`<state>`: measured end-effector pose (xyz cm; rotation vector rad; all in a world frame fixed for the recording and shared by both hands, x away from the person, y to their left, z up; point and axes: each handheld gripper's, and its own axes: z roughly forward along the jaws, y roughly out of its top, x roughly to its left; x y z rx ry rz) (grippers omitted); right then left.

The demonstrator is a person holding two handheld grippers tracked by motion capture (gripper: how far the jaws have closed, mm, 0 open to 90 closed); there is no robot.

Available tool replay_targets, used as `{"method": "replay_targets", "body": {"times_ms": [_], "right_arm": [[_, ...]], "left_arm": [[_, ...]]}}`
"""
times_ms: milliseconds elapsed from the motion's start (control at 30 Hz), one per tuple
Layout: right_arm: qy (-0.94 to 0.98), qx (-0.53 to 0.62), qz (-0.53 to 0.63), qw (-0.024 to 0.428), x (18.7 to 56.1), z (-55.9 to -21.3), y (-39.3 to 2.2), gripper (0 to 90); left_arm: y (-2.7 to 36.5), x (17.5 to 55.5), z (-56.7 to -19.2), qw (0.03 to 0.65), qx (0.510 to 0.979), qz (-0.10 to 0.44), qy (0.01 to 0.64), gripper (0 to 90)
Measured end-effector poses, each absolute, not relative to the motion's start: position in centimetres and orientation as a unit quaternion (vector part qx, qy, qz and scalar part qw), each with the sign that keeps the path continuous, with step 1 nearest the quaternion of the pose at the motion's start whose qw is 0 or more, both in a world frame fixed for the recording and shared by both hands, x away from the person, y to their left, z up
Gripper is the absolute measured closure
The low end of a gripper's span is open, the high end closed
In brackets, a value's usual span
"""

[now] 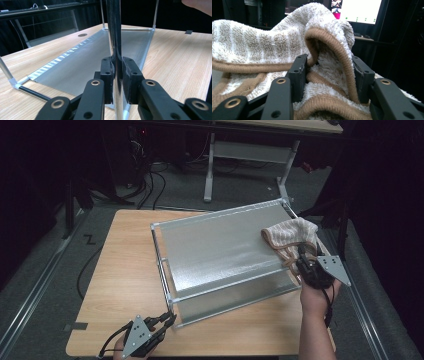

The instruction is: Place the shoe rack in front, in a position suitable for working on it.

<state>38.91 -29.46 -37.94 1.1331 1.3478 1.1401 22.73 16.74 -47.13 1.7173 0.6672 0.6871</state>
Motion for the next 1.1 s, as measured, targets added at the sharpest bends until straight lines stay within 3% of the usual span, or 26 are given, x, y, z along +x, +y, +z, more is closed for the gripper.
{"method": "replay_targets", "body": {"times_ms": [533,1100], "right_arm": [[0.548,0.468,0.492,0.489,38.1,-38.3,-28.0,49.9],[0.562,0.445,0.518,0.467,36.5,-38.7,-23.5,51.1]], "left_arm": [[16.9,23.0,-47.1,0.561,0.726,0.28,0.284,79.4],[16.7,23.8,-47.0,0.563,0.725,0.275,0.287,79.8]]}}
